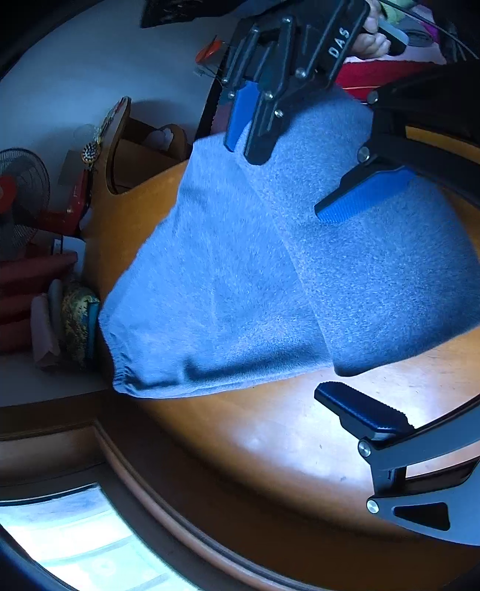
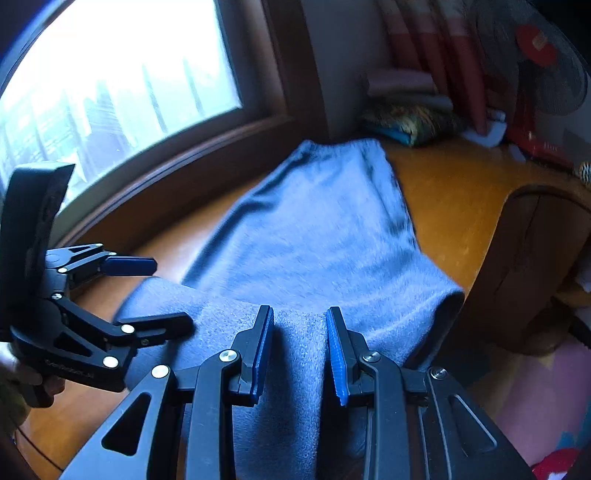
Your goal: Fold clothes
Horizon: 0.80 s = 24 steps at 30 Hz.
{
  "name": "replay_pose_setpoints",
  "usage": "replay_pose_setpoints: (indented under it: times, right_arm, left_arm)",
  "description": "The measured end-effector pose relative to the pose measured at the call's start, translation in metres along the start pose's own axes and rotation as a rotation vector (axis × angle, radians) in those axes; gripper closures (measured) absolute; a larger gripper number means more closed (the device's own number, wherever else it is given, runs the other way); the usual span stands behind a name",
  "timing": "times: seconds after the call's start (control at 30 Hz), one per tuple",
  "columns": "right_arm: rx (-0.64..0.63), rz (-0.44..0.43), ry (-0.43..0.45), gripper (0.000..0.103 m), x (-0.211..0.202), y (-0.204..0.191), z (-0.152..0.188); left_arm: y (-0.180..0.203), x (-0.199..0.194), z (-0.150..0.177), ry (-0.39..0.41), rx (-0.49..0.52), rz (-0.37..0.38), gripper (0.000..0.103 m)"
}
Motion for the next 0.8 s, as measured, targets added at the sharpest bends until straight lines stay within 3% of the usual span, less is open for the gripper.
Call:
replay_pose_setpoints:
  times: [0.1, 0.27, 0.33, 0.47, 0.57, 0.8]
  right_arm:
    - [0.021, 0.004, -0.017, 0.071, 0.01, 0.008, 0.007]
    - [0.049, 0.009, -0.014, 0.058, 0.014, 0.017, 0.009]
    - [0.059, 0.007, -0.015, 0.058, 0.013, 0.019, 0.008]
    - [0.059, 0.018, 0.02, 0.057, 0.0, 0.014, 0.003]
    - [0.034, 0.022, 0.063, 0.055, -0.021, 0.005, 0.002]
    - [0.027, 0.022, 0.005, 0.045, -0.047, -0.01, 0.032]
  left_arm:
    - [0.0, 0.014, 0.002, -0.023, -0.029, 0.023, 0.012]
    - [-0.006, 0.027, 0.006, -0.045, -0.103, 0.08, 0.007]
    - [-0.008, 0.028, 0.008, -0.046, -0.119, 0.074, 0.002]
    - [-0.009, 0.026, 0.007, -0.043, -0.126, 0.082, 0.002]
    - [-0.015, 0.01, 0.01, -0.021, -0.125, 0.091, 0.004]
    - [-0.03, -0.03, 0.038, 0.0, -0.15, 0.075, 0.004]
Point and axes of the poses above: each gripper's, at about its wrist camera, not at the fingertips, and x roughly the way its jaws point, y to its right, z to its underside, the point moved 6 cm from there along x, roughly the way its jaws point, and after that the axes turned 14 degrees about -z, right-handed, at the moved point
